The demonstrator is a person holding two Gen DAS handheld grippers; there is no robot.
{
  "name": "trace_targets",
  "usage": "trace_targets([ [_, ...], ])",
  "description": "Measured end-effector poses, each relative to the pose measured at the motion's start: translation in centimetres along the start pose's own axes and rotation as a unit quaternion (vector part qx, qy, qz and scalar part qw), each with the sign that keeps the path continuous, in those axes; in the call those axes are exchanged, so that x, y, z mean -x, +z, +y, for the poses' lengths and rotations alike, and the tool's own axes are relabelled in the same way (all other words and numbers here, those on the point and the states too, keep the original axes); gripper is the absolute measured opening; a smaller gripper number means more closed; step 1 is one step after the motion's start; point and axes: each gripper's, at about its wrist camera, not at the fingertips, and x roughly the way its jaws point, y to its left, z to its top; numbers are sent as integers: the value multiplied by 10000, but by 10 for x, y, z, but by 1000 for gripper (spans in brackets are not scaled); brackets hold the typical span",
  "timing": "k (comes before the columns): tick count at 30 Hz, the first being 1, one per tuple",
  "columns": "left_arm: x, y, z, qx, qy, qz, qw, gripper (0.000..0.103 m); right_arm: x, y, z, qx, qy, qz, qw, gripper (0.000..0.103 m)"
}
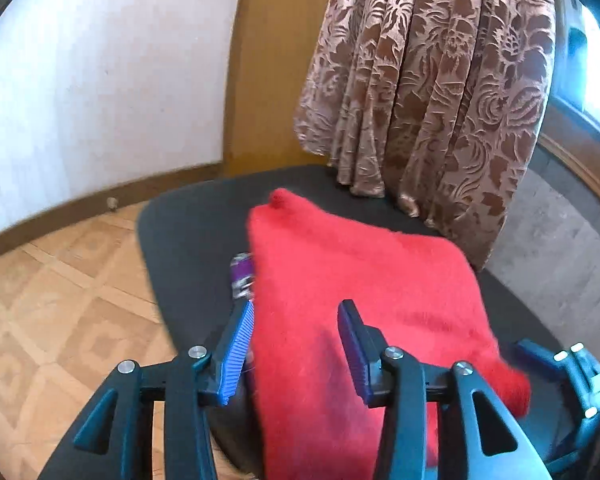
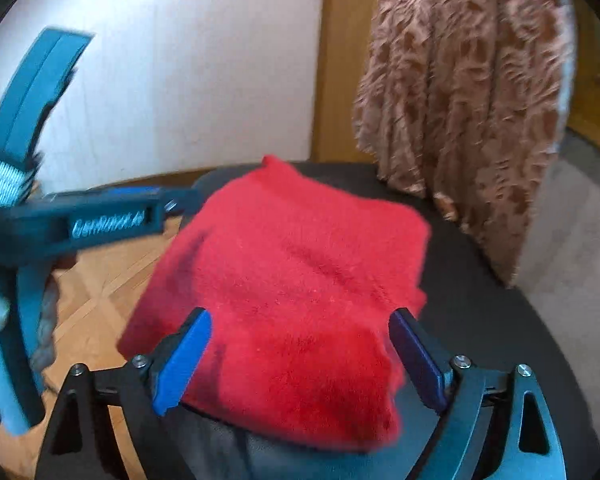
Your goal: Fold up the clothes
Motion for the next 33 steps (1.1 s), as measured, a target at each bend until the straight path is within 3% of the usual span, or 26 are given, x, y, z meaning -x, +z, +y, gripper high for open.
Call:
trace_targets([
  [4,35,-13,-2,-331,319,-150,9988,45,24,2,14,-163,-294,-199,9992,103],
  [8,70,-23,-13,-700,663,-459,9943,45,53,-3,33,-299,-284,-303,9987,103],
  [12,100,-26,-18,-752,286,-505,9955,44,71,-11,49,-280,-121,-288,9991,103],
  [16,123,-22,-7,-337,-243,-720,9965,37,78,-19,58,-287,-10,-211,9994,103],
  [20,134,-17,6,-45,-679,-857,9940,37,83,-25,62,-224,9,-215,9995,103],
  [25,134,-13,7,-82,-91,-578,9983,39,91,-31,63,-280,84,-244,9993,103],
  [30,147,-15,-2,-533,544,-884,9932,43,96,-39,63,-295,95,-206,9993,103],
  [33,157,-17,-12,-901,650,-1079,9879,45,95,-41,62,-295,87,-182,9994,103],
])
